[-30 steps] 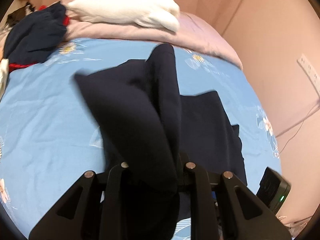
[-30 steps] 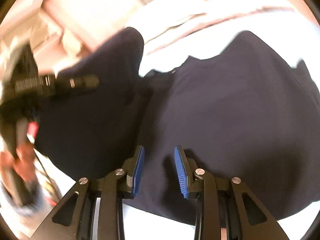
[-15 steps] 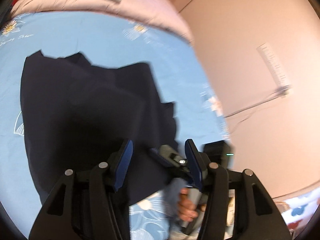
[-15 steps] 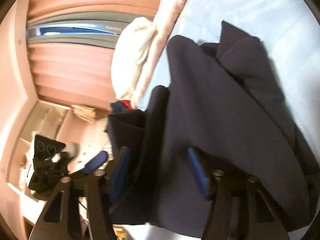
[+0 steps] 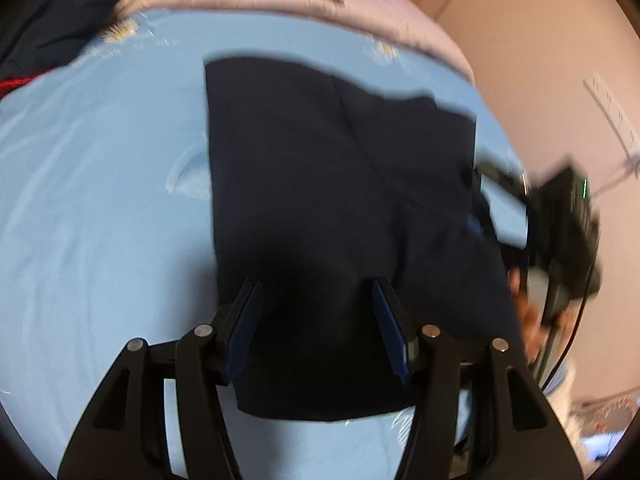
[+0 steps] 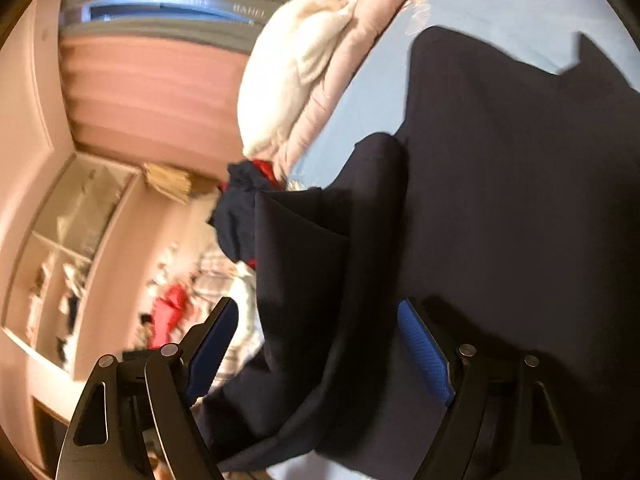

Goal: Fold large clothes

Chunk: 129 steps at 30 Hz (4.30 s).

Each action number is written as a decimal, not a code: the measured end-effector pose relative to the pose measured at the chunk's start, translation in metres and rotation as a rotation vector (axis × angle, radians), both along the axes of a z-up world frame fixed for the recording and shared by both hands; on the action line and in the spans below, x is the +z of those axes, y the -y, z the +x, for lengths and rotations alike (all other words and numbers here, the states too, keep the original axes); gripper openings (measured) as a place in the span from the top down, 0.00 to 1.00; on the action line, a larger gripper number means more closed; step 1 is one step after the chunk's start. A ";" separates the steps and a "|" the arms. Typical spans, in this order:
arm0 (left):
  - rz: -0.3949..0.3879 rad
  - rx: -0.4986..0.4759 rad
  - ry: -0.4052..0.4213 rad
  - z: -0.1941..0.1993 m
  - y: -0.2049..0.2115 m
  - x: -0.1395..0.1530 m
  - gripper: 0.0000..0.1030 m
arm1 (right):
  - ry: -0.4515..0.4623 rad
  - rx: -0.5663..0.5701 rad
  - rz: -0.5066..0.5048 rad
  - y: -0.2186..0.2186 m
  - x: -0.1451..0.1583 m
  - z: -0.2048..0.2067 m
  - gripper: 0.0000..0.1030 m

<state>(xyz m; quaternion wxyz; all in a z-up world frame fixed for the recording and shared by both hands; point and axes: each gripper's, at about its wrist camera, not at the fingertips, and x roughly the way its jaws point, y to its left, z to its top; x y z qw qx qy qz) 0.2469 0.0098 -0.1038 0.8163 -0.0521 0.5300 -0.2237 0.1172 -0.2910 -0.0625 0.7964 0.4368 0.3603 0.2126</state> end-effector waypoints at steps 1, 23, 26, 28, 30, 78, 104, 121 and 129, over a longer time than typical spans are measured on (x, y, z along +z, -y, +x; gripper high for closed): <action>-0.002 -0.008 -0.005 -0.002 0.003 -0.004 0.46 | -0.011 0.007 -0.026 -0.003 -0.003 -0.006 0.20; -0.064 0.053 -0.003 -0.016 -0.042 0.002 0.40 | 0.216 -0.036 -0.457 -0.013 0.077 -0.009 0.93; -0.067 0.039 0.007 -0.019 -0.036 0.005 0.40 | 0.222 -0.073 -0.474 0.009 0.088 -0.005 0.93; -0.067 0.021 0.010 -0.014 -0.026 0.004 0.40 | 0.209 -0.083 -0.480 0.029 0.089 -0.004 0.93; -0.067 0.005 0.014 -0.011 -0.017 0.004 0.40 | 0.182 -0.101 -0.507 0.041 0.083 -0.002 0.93; -0.030 -0.056 0.131 0.068 0.041 0.013 0.31 | 0.100 -0.037 -0.692 0.036 0.033 -0.100 0.85; 0.072 -0.010 0.095 0.181 0.102 -0.016 0.70 | 0.078 -0.012 -0.634 0.040 0.000 -0.096 0.85; 0.010 -0.263 0.249 -0.006 0.092 -0.018 0.68 | 0.018 -0.102 -0.677 0.038 0.002 -0.108 0.77; -0.034 -0.219 0.177 -0.001 0.086 -0.029 0.68 | -0.025 -0.111 -0.648 0.041 -0.001 -0.117 0.77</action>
